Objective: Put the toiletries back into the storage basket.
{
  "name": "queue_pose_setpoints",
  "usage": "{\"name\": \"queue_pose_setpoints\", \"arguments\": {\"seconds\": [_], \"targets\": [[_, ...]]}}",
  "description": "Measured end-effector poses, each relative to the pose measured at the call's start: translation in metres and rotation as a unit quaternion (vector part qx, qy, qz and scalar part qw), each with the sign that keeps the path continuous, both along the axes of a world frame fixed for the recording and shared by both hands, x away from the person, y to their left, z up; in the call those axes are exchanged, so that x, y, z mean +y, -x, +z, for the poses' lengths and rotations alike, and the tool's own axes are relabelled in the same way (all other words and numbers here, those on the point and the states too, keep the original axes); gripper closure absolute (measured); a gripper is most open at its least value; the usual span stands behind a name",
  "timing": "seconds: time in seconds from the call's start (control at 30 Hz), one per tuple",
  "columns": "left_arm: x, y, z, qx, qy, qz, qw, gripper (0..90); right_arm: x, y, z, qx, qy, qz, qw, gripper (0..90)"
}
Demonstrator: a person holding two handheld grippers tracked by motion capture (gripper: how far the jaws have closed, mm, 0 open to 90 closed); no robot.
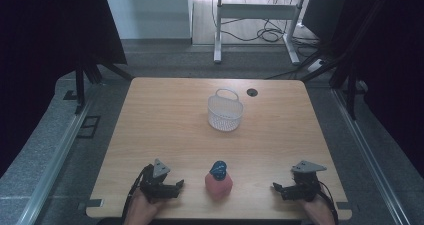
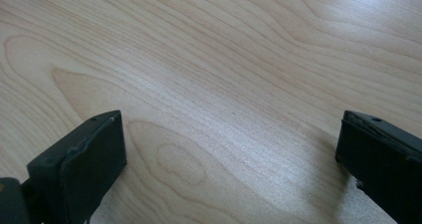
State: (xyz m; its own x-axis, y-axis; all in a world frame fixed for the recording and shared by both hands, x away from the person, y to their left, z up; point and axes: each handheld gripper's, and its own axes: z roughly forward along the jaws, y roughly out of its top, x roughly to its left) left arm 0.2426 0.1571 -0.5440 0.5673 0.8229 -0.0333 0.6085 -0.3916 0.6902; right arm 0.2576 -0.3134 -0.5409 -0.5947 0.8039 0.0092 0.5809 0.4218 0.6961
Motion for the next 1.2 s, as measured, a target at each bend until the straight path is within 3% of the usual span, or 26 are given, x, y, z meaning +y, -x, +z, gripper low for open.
{"name": "queue_pose_setpoints", "arguments": {"seconds": [0.4, 0.53, 1.2], "targets": [[0.000, 0.000, 0.000, 0.000, -0.001, 0.000, 1.0000, 11.6, 0.004, 0.005, 0.007, -0.006, -0.021, 0.018, 0.9996, 0.0], [0.000, 0.000, 0.000, 0.000, -0.001, -0.001, 1.0000, 11.6, 0.007, 0.006, 0.010, -0.011, -0.016, 0.028, 0.9994, 0.0], [0.000, 0.000, 0.000, 0.001, -0.003, -0.002, 1.0000, 11.7, 0.017, 0.011, 0.023, -0.015, -0.039, 0.054, 0.9977, 0.0]]}}
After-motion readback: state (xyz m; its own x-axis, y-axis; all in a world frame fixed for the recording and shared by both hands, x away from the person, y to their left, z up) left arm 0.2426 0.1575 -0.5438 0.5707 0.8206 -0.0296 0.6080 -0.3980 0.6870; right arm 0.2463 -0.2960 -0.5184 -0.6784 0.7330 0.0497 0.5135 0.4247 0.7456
